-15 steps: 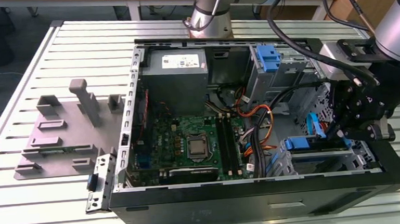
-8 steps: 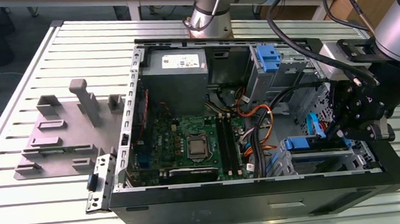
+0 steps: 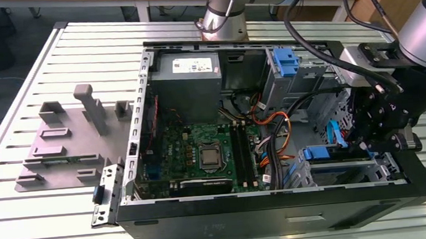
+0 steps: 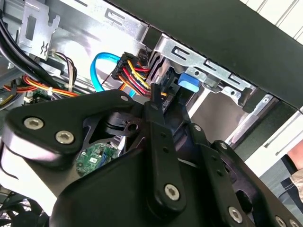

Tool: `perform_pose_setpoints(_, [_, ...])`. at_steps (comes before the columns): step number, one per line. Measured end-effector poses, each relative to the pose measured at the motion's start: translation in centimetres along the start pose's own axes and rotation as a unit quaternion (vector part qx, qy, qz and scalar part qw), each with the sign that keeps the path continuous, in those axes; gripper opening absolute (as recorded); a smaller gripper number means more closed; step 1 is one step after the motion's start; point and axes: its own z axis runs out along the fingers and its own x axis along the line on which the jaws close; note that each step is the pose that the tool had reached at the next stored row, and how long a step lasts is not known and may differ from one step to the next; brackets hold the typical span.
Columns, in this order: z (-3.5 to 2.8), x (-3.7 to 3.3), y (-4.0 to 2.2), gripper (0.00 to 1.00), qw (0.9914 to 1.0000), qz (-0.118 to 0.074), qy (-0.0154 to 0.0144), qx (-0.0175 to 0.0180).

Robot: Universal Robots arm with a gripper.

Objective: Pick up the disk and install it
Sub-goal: 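Insert the second disk wire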

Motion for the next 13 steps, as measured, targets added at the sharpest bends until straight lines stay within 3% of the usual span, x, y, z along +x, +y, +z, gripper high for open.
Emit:
perform_pose_setpoints(5, [-0.56,0.00,0.00,0.30,1.00000,0.000,-0.0001,0.0000])
perform_pose_setpoints(13, [-2.57,0.05,-0.03,0.30,1.00000,0.000,0.0000,0.0000])
